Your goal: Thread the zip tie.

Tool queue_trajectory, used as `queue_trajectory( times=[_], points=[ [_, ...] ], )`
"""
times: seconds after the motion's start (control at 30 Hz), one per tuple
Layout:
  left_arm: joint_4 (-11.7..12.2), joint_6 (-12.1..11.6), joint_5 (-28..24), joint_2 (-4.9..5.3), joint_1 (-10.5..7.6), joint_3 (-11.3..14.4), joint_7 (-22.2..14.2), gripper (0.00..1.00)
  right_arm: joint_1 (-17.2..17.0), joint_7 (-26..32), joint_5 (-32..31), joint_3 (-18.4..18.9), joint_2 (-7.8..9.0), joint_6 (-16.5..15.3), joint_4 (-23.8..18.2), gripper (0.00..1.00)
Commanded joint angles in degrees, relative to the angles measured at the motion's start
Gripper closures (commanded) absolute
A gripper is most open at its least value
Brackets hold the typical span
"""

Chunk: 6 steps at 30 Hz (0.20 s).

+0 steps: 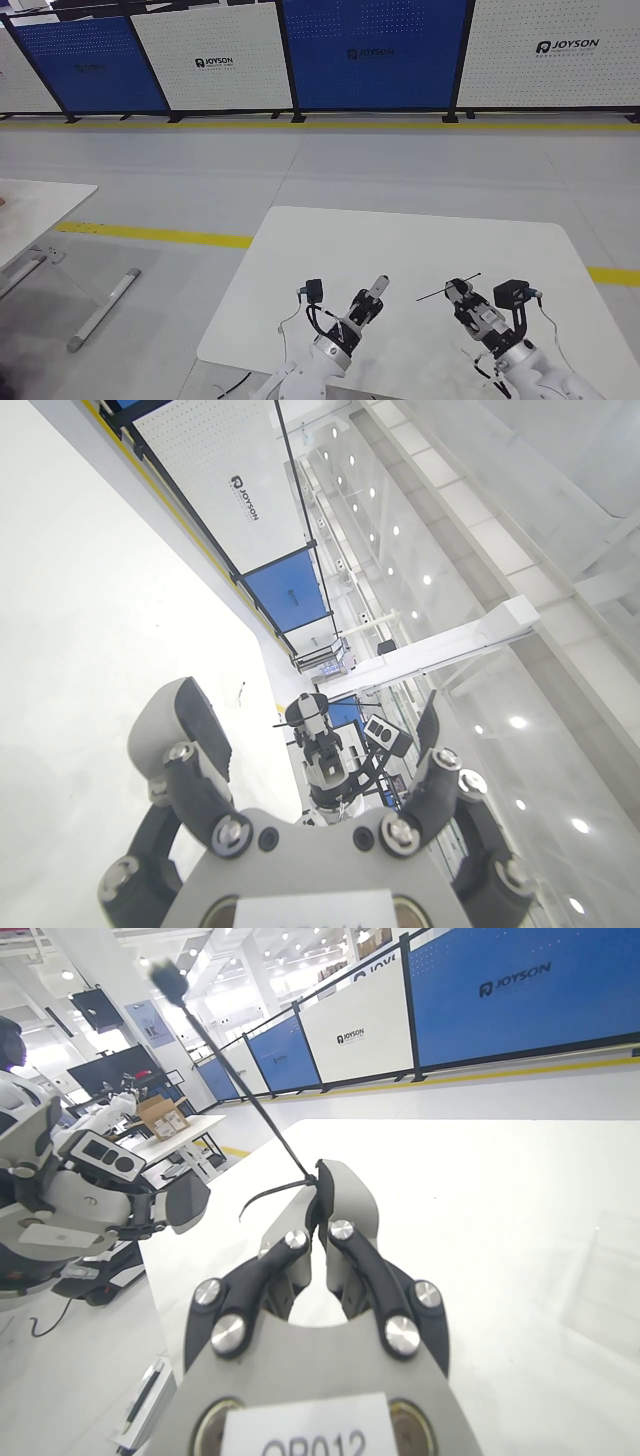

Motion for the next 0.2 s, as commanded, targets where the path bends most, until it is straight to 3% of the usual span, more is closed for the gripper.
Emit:
queue_trajectory(
  times=[0.0, 0.17],
  points=[
    [0.00, 0.00, 0.00, 0.00, 0.00, 0.00, 0.00, 0.00, 0.00, 0.00, 0.00, 0.00, 0.00, 0.00, 0.00, 1.00],
    [0.00, 0.00, 0.00, 0.00, 0.00, 0.00, 0.00, 0.00, 0.00, 0.00, 0.00, 0.00, 0.00, 0.00, 0.00, 1.00]
  ],
)
